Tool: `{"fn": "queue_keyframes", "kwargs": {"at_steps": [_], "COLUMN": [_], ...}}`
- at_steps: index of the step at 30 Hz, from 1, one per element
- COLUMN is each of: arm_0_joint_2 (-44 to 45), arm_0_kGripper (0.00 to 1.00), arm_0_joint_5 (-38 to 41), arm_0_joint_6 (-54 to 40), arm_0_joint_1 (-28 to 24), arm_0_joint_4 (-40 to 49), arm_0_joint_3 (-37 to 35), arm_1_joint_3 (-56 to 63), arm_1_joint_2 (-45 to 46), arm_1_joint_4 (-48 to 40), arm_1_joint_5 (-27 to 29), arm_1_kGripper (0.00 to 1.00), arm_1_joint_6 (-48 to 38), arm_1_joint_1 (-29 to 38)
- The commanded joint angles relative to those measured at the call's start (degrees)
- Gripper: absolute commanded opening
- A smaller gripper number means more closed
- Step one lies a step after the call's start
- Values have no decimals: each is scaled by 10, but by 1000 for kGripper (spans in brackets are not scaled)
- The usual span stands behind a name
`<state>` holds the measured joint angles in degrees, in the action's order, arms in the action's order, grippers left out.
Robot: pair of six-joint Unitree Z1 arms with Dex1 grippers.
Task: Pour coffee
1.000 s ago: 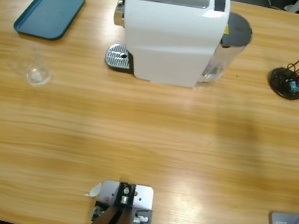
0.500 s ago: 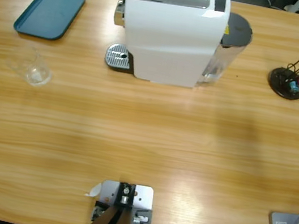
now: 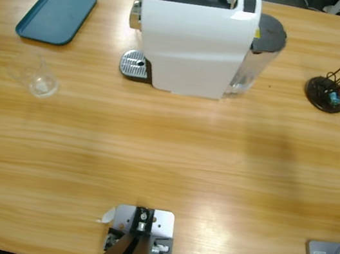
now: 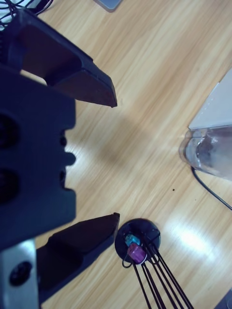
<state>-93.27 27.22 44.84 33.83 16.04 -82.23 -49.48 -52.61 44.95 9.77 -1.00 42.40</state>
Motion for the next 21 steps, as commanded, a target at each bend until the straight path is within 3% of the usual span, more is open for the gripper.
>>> {"fn": "queue_keyframes", "kwargs": {"at_steps": [1,3,5,6,9,10,11,14,21], "arm_0_joint_2": [47,75,100,113,181,205,233,286,309], "arm_0_kGripper": [987,994,991,991,991,995,996,996,996], "arm_0_joint_5": [-54,-151,-240,-256,-285,-295,-302,-304,-304], "arm_0_joint_6": [-256,-320,-397,-419,-434,-434,-433,-431,-426], "arm_0_joint_1": [60,110,163,175,180,180,180,175,162], "arm_0_joint_4": [-33,-25,-6,8,35,35,35,41,42], "arm_0_joint_3": [9,46,103,132,242,273,307,369,421], "arm_1_joint_3": [2,19,52,71,146,174,196,271,304], "arm_1_joint_2": [99,105,66,30,-27,-51,-73,-151,-265], "arm_1_joint_4": [-1,-40,-111,-151,-290,-336,-370,-496,-606], "arm_1_joint_5": [140,183,187,182,99,69,56,39,33], "arm_1_kGripper": [1000,980,779,766,752,643,623,623,622], "arm_1_joint_6": [-59,-105,-107,-107,-112,-116,-117,-117,-116], "arm_1_joint_1": [1,0,-6,-29,-143,-184,-210,-246,-258]}}
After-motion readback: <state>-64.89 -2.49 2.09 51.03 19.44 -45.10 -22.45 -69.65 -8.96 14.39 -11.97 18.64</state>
